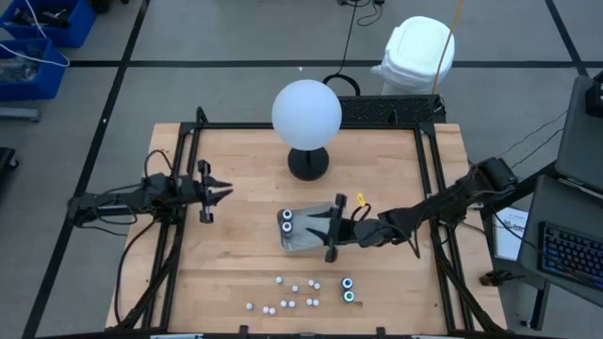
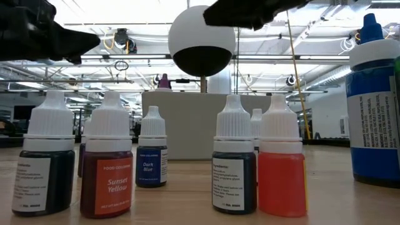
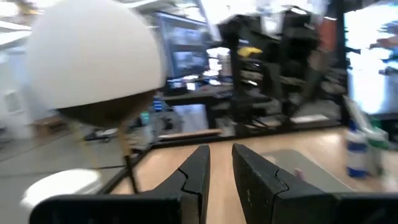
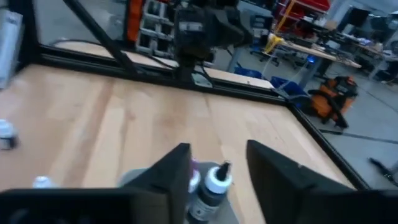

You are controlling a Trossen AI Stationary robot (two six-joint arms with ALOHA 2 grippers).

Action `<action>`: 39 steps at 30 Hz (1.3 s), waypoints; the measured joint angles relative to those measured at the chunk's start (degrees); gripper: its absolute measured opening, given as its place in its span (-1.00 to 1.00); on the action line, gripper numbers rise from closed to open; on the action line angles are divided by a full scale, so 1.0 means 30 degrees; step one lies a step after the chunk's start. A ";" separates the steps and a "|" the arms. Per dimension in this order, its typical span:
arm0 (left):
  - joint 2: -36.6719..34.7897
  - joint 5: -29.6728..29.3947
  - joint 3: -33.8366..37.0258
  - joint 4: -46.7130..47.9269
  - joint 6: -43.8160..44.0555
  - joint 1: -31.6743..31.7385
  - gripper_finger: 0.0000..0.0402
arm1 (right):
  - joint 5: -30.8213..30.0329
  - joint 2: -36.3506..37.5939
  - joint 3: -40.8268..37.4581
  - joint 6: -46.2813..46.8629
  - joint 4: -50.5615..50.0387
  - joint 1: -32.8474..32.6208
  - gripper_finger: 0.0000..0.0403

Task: Pick & Place food coloring
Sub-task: Adjust the gray bin on the table

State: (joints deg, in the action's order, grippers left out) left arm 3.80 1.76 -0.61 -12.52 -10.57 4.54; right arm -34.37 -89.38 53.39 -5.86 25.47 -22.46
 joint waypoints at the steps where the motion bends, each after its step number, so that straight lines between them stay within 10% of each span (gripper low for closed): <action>1: 0.0241 0.0663 -0.0002 0.0013 -0.0390 0.0000 -0.62 | 0.0001 0.0036 0.0000 -0.0038 0.0000 -0.0166 -0.40; 9: 0.1663 -0.0600 -0.0005 -0.0735 0.0197 -0.0005 -0.62 | -0.2118 0.0021 0.0000 0.0817 -0.3053 -0.1148 -0.96; 26: 0.8389 0.0552 -0.0005 -0.1221 0.4489 -0.1756 -0.98 | -0.4447 0.3681 -0.0007 1.3769 -1.8996 -0.4344 -0.99; 39: 1.5613 -0.1640 -0.0005 -0.6702 0.7302 -0.4770 -0.98 | -0.3332 0.3450 -0.3493 1.5484 -1.6818 -0.2316 -1.00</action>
State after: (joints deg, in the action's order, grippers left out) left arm 50.64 -3.16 -0.62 -32.62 11.33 -9.77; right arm -44.36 -79.03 42.91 40.59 -24.98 -29.40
